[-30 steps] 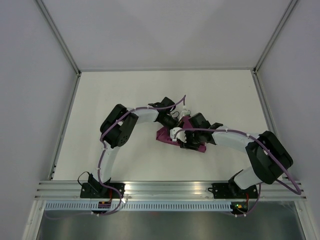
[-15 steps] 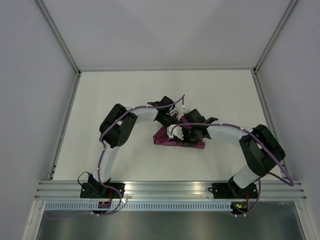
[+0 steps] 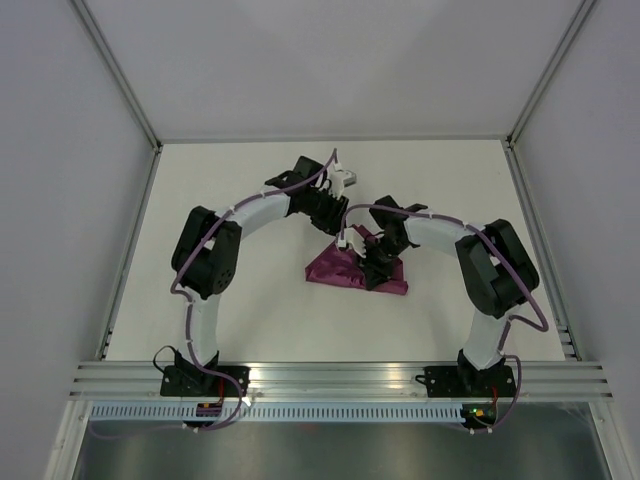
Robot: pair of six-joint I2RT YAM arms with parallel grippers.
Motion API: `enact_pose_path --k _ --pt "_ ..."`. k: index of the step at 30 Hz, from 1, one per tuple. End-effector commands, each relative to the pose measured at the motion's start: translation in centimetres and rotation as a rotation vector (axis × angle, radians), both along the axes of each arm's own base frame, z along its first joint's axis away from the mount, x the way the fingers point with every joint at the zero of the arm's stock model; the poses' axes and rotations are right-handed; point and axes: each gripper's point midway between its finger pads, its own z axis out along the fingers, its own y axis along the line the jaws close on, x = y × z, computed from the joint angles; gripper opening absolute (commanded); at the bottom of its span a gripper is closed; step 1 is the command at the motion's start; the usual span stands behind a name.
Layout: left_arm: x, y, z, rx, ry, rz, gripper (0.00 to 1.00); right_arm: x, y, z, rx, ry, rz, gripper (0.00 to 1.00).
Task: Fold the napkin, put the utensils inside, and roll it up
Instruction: Roll the napkin at the center of the board.
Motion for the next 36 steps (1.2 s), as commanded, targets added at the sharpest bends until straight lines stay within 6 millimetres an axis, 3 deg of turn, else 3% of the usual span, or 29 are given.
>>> enact_pose_path --k 1,2,5,6,7,9,12,14,15,16,21,25,28,33,36 --pt "5.9 1.3 6.9 0.004 -0.221 0.229 0.41 -3.7 -3.3 -2.4 -0.118 0.272 -0.023 0.08" --pt "6.4 1.5 8.9 -0.018 -0.255 0.259 0.41 -3.7 -3.3 -2.2 -0.109 0.323 -0.016 0.08" --pt "7.2 2.4 11.1 -0.02 -0.334 0.333 0.41 -2.4 -3.4 -2.3 -0.086 0.401 -0.026 0.08" --pt "7.4 2.5 13.8 -0.067 -0.399 0.354 0.41 -2.6 -3.9 -2.0 -0.087 0.45 -0.017 0.08" --pt "7.2 3.2 13.5 -0.052 -0.41 0.379 0.41 -1.9 -3.7 -2.4 -0.082 0.474 -0.013 0.08" --pt "6.5 3.9 15.5 -0.1 -0.481 0.4 0.41 -1.8 -4.2 -2.1 -0.073 0.538 -0.008 0.08" --pt "4.8 5.0 16.2 -0.117 -0.548 0.421 0.42 -0.9 -4.3 -2.9 -0.078 0.588 -0.009 0.08" --pt "3.9 4.7 16.9 -0.129 -0.614 0.422 0.42 -0.4 -4.1 -3.6 -0.079 0.604 -0.003 0.08" --pt "3.4 5.1 15.6 -0.098 -0.631 0.435 0.42 -0.2 -4.1 -3.7 -0.081 0.611 -0.007 0.08" --pt "2.3 4.4 16.8 -0.114 -0.687 0.409 0.42 0.1 -4.0 -4.1 -0.085 0.615 -0.009 0.08" --pt "-2.3 2.8 13.9 -0.038 -0.778 0.286 0.44 0.5 -4.0 -4.7 -0.094 0.635 -0.004 0.08" --pt "-6.9 -0.7 11.1 0.005 -0.78 0.1 0.47 1.2 -3.9 -5.2 -0.097 0.64 -0.009 0.08" --pt "-8.8 -2.4 8.5 0.059 -0.756 -0.007 0.49 1.6 -4.1 -5.4 -0.1 0.649 -0.016 0.08" --pt "-10.1 -4.2 4.0 0.175 -0.753 -0.134 0.5 2.0 -4.2 -5.5 -0.097 0.662 -0.027 0.08" --pt "-10.2 -5.0 2.9 0.205 -0.771 -0.173 0.5 2.2 -4.3 -5.6 -0.097 0.663 -0.032 0.08"
